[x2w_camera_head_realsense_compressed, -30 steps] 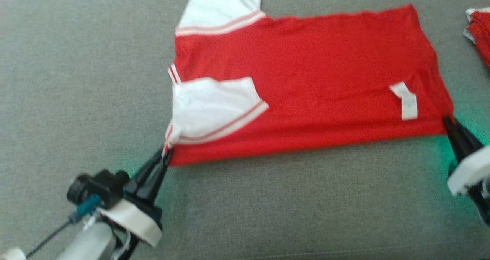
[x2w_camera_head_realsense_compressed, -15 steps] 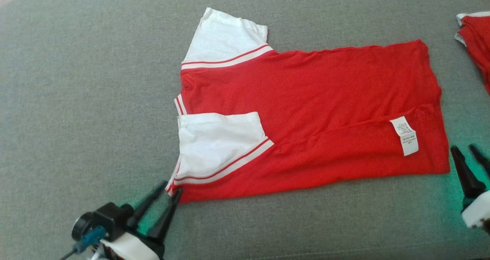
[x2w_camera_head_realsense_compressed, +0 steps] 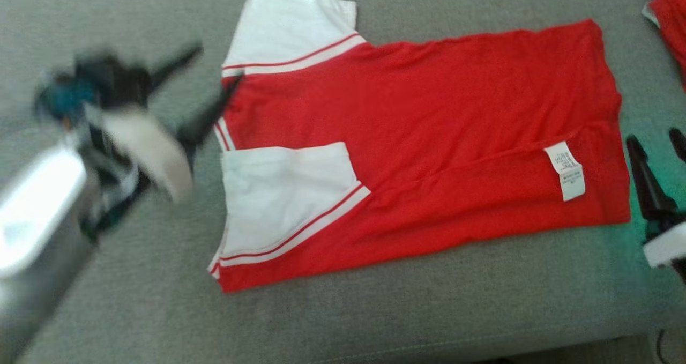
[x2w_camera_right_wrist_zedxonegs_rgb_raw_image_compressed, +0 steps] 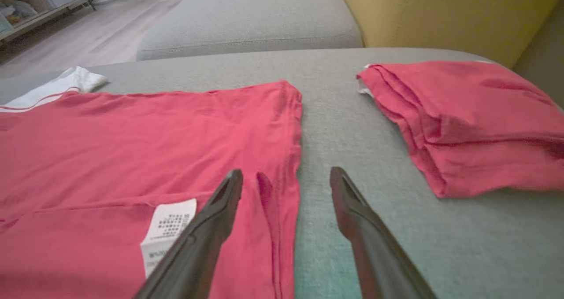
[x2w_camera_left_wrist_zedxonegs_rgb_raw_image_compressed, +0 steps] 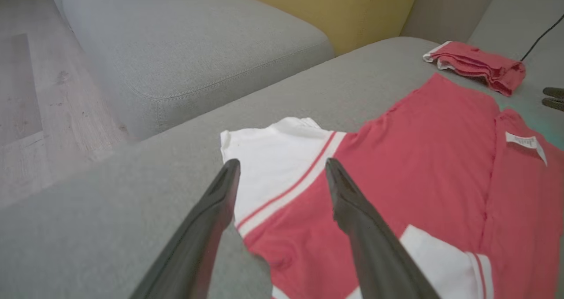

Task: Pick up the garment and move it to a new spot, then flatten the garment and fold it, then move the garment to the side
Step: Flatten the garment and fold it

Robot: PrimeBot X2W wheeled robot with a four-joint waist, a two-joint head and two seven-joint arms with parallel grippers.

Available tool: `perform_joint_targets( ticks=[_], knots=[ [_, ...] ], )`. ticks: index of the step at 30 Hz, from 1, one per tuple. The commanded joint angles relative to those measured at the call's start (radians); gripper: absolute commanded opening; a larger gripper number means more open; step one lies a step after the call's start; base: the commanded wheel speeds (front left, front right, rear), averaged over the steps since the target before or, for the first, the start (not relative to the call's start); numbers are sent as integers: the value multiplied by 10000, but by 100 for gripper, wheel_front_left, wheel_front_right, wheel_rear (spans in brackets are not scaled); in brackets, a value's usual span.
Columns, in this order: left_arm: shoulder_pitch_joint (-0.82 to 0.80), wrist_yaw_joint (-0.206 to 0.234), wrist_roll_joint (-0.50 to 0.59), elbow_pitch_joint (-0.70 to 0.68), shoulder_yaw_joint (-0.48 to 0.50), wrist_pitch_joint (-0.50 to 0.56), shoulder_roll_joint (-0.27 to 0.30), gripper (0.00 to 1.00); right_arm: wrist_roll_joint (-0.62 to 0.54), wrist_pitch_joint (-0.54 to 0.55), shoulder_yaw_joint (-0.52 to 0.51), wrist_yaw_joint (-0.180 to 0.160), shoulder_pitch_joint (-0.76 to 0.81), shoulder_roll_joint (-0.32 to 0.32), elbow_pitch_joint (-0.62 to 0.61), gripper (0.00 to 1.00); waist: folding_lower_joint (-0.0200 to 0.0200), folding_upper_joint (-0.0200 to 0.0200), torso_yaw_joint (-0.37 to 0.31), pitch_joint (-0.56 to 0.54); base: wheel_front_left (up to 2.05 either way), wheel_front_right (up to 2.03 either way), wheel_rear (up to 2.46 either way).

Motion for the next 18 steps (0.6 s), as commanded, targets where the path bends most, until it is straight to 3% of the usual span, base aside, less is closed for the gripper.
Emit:
perform_joint_targets(
  ticks=[1,6,10,18],
  knots=[
    [-1334,-61,-406,71,276,787,311,100,-211,75,86,65,-214,-175,-431,100,-1,0,-468,527,0,0,0],
    [-4323,-87,-1742,1722,-153,3160,93,100,-651,267,264,65,-790,271,-810,100,-1,0,-1271,1262,0,0,0],
    [-5707,-89,-2197,3364,-169,4472,-35,100,-871,226,406,65,-1124,609,-824,100,-1,0,-1886,1677,0,0,0],
    [-6806,-90,-1859,5054,-620,5242,290,100,-967,-121,629,65,-1376,1158,-463,100,-1,0,-2598,2113,0,0,0]
  ],
)
